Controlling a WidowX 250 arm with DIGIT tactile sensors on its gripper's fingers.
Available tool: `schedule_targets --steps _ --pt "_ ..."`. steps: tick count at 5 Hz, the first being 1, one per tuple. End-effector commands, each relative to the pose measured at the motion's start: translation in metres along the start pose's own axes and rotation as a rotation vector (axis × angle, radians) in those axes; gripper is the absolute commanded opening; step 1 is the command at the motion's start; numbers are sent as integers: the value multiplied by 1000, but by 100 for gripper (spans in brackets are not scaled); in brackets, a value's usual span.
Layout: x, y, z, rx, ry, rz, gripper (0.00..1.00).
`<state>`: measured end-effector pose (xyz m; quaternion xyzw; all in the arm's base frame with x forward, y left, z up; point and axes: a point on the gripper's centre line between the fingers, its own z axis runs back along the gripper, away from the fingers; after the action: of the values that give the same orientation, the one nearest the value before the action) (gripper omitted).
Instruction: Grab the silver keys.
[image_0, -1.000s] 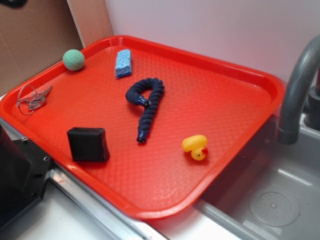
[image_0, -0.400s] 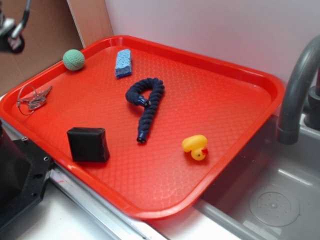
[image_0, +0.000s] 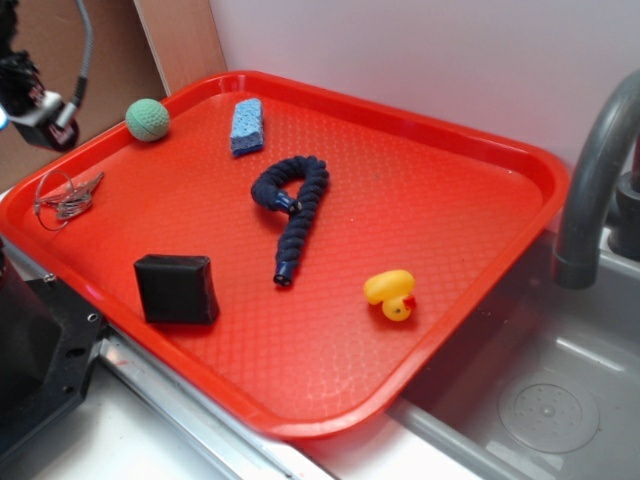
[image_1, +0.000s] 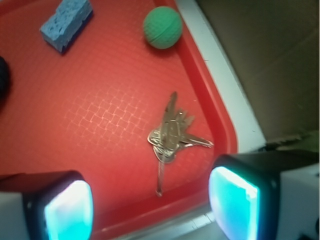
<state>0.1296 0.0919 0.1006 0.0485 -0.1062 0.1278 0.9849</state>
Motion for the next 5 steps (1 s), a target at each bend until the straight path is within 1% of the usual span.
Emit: schedule_targets --steps 1,2,3,4,5 --pt "3 3 -28 7 59 -34 100" --pt "-10 14 -46 -11 108 6 100" --pt "-14 15 -56 3 150 -9 100" --pt "-14 15 -64 -8 135 -14 0" --pt "-9 6 -67 -10 132 -34 0"
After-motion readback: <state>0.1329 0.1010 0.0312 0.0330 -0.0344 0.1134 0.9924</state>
